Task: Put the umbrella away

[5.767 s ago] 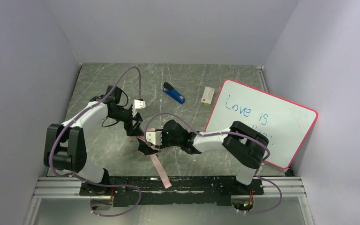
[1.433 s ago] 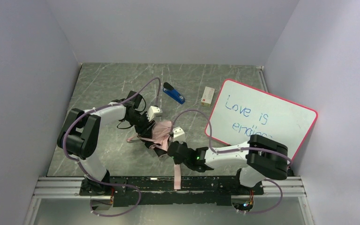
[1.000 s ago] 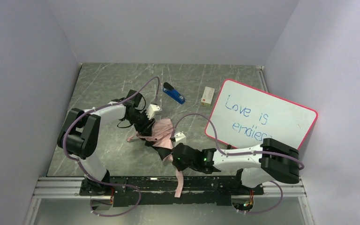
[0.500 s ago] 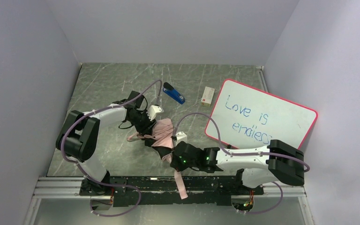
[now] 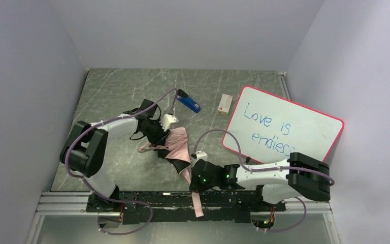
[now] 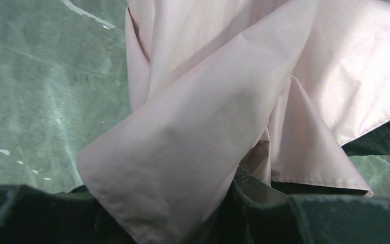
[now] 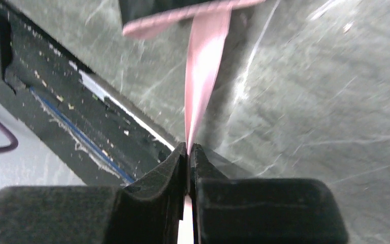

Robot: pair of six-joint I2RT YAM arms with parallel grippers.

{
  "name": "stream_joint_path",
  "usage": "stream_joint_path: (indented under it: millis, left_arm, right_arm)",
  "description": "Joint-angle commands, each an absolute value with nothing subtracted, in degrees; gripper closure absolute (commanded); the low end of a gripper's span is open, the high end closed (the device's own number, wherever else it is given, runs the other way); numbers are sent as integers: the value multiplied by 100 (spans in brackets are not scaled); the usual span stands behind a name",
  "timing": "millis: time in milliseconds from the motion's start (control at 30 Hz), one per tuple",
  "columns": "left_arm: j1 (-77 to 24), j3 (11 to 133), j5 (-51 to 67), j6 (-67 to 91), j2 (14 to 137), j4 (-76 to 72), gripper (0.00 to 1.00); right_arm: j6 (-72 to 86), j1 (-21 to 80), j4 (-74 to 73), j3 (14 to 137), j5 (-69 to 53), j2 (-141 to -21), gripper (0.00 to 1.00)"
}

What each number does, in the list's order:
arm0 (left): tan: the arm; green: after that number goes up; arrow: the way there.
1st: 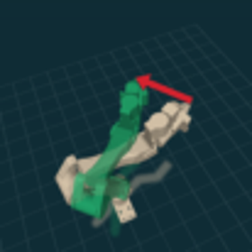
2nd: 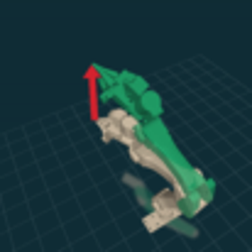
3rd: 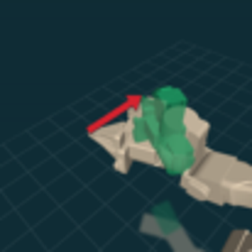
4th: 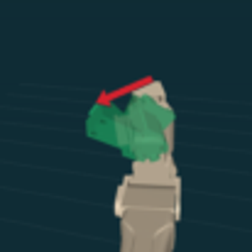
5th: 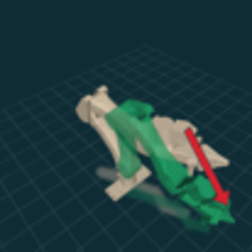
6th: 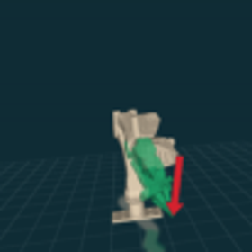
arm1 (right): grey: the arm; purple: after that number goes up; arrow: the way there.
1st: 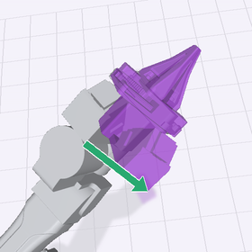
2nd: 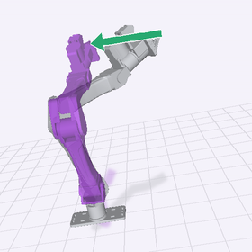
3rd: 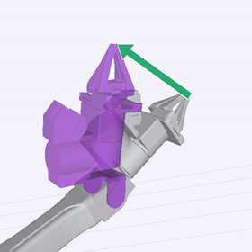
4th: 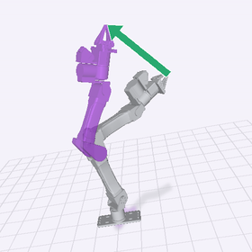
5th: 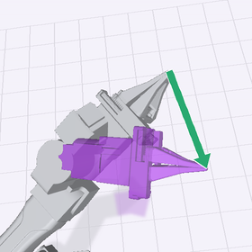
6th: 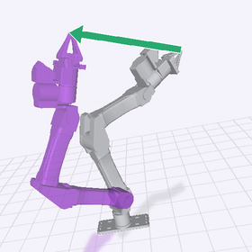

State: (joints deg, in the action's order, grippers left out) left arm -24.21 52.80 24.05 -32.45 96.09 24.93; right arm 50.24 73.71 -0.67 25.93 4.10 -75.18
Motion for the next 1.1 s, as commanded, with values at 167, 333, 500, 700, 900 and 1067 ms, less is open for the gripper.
stream_joint_path:
  millis: [167, 333, 500, 700, 900, 1067]
  left_arm:
    - [-2427, 5007, 159, -3483, 10011, 1310, 95]
    - [-2686, 4922, 11, -3521, 9912, 1191, 95]
    - [-2774, 4902, 9, -3622, 9920, 1093, 95]
    - [-2915, 4761, 9, -3817, 9854, 905, 95]
    - [-3125, 4511, 9, -4035, 9671, 612, 95]
    - [-3438, 4207, -307, -4101, 9482, 247, 95]
  right_arm:
    - [5007, 7614, -1328, 2566, -391, -7470, 86]
    - [4932, 7706, -1639, 2733, -398, -7453, 80]
    - [4899, 7768, -1932, 2798, -196, -7266, 76]
    - [4552, 7773, -1967, 2848, 404, -6670, 63]
    - [4430, 7772, -2317, 3000, 2042, -5702, 51]
    - [4106, 7727, -2316, 3157, 3548, -5010, 39]
